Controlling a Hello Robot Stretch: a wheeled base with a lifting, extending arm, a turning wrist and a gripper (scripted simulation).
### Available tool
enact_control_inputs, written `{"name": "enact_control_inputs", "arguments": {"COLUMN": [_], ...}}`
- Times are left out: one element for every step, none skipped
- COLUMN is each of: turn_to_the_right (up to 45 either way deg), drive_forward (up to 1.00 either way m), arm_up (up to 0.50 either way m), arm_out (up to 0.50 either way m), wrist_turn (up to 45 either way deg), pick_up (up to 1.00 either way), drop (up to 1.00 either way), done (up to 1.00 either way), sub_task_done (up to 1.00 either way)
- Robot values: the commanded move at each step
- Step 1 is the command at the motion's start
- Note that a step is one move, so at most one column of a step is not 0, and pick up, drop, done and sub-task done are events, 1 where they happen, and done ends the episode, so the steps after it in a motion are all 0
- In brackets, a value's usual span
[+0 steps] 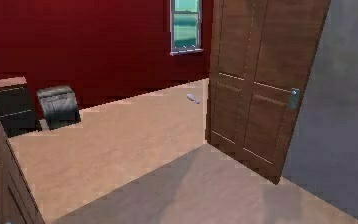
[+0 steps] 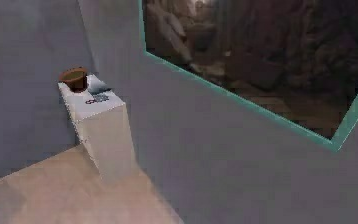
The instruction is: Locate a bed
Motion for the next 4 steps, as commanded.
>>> {"name": "enact_control_inputs", "arguments": {"turn_to_the_right": [24.0,3.0,0.0,45.0], "drive_forward": [0.0,0.0,0.3,0.0], "arm_up": [0.0,0.0,0.0,0.0], "arm_out": [0.0,0.0,0.0,0.0], "wrist_turn": [0.0,0.0,0.0,0.0], "pick_up": [0.0,0.0,0.0,0.0], "drop": [0.0,0.0,0.0,0.0], "done": [0.0,0.0,0.0,0.0], "sub_task_done": [0.0,0.0,0.0,0.0]}}
